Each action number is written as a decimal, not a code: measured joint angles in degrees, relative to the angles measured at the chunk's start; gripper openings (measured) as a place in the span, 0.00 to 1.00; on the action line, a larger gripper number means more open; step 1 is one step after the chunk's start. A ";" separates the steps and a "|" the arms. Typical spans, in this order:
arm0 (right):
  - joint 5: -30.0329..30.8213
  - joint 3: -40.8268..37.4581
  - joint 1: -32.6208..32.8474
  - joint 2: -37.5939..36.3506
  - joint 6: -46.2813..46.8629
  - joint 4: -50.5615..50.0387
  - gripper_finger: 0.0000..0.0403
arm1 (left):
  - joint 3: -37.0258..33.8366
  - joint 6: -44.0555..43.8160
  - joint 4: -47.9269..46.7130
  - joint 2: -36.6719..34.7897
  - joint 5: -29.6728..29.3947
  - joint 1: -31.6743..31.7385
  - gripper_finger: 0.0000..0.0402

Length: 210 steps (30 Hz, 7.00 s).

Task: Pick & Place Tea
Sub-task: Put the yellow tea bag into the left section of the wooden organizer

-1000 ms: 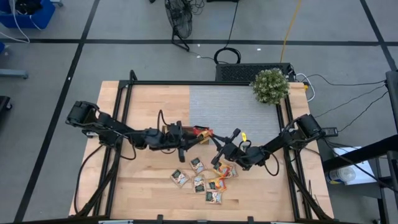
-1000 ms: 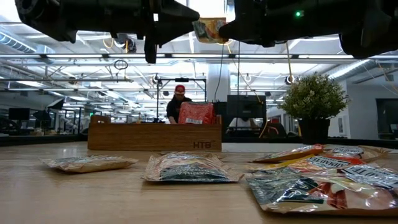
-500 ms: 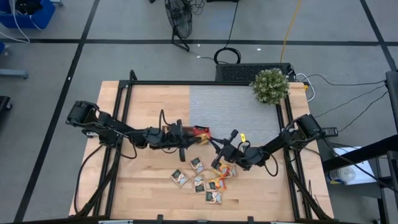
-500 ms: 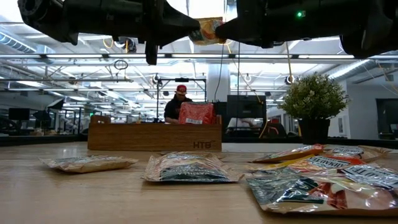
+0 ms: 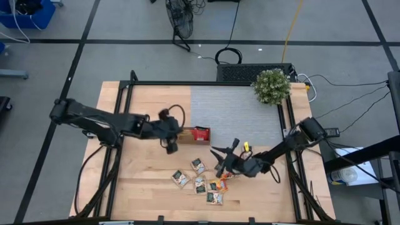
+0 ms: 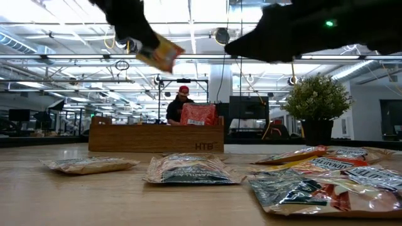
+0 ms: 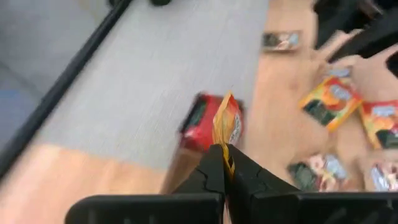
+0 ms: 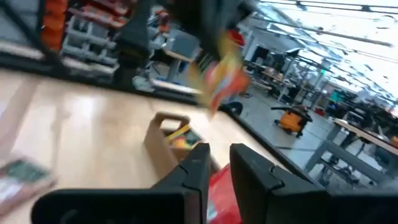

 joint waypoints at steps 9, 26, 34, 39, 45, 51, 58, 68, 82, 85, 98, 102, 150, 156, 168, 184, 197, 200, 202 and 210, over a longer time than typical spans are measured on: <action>-0.04 -0.79 3.30 0.00 4.08 -2.70 0.12 | 16.70 5.06 -32.89 8.94 4.46 3.72 0.00; -0.21 -0.82 3.36 0.00 8.82 -7.51 0.11 | 19.26 12.07 -43.16 32.14 9.88 12.21 0.00; -0.17 -0.82 3.47 0.00 9.03 -9.02 0.11 | 19.22 9.06 -39.47 31.98 6.61 12.45 0.07; -0.17 -0.82 3.47 0.00 9.01 -9.02 0.11 | 19.22 7.88 -39.68 31.98 6.36 12.45 0.15; -0.13 -0.82 3.43 0.00 8.75 -8.99 0.11 | 19.22 6.16 -41.24 31.98 1.19 12.39 0.23; -0.11 -0.80 3.54 0.00 6.38 -11.35 0.11 | 20.13 1.18 -41.31 31.98 1.59 12.00 0.29; -0.15 -1.16 2.36 0.00 1.81 -12.17 0.11 | 20.18 2.08 -41.78 31.98 5.38 9.55 0.30; 9.08 -12.52 -3.01 0.00 2.40 -5.99 0.11 | 26.79 -1.72 -53.26 27.20 4.31 5.40 0.30; -3.29 -25.30 -9.45 -0.25 -4.09 20.30 0.11 | 27.37 7.33 -48.33 27.37 11.61 0.52 0.03; -4.34 -25.40 -11.78 -0.39 -3.28 20.30 0.11 | 26.63 7.90 -48.19 29.18 11.13 1.66 0.02; -12.24 -25.41 -15.72 -0.38 1.55 19.15 0.11 | 15.28 11.20 -40.34 30.21 15.16 5.62 0.00; -12.24 -25.41 -15.72 -0.38 1.55 18.93 0.11 | 13.07 12.70 -36.52 30.08 17.24 7.01 0.00; -12.13 -25.41 -15.70 -0.35 1.51 18.28 0.11 | -0.45 8.75 -18.94 25.95 19.41 11.85 0.00; -12.13 -25.41 -15.72 -0.35 1.51 18.30 0.11 | 0.23 6.15 -19.19 25.95 14.11 10.52 0.01; -12.15 -25.41 -15.72 -0.33 1.51 18.30 0.11 | 0.25 -1.80 -18.84 25.92 11.40 8.42 0.02; -12.17 -25.39 -15.72 -0.33 1.51 18.71 0.11 | 0.32 -6.64 -19.10 15.81 10.75 7.42 0.02; -26.23 -25.11 -13.14 -0.33 -4.59 18.13 0.11 | -7.10 3.95 8.21 -4.37 -0.84 2.01 0.02; -33.28 -23.04 -9.96 -2.30 -6.42 13.25 0.11 | -12.93 7.83 18.11 -7.39 1.86 1.25 0.02; -32.00 -20.23 -7.33 -5.10 -7.57 3.64 0.11 | -16.53 9.68 24.16 -8.96 2.52 1.36 0.02; -20.56 0.59 3.88 -19.13 -3.71 -56.19 0.26 | -22.44 11.19 32.87 -10.27 2.32 4.50 0.02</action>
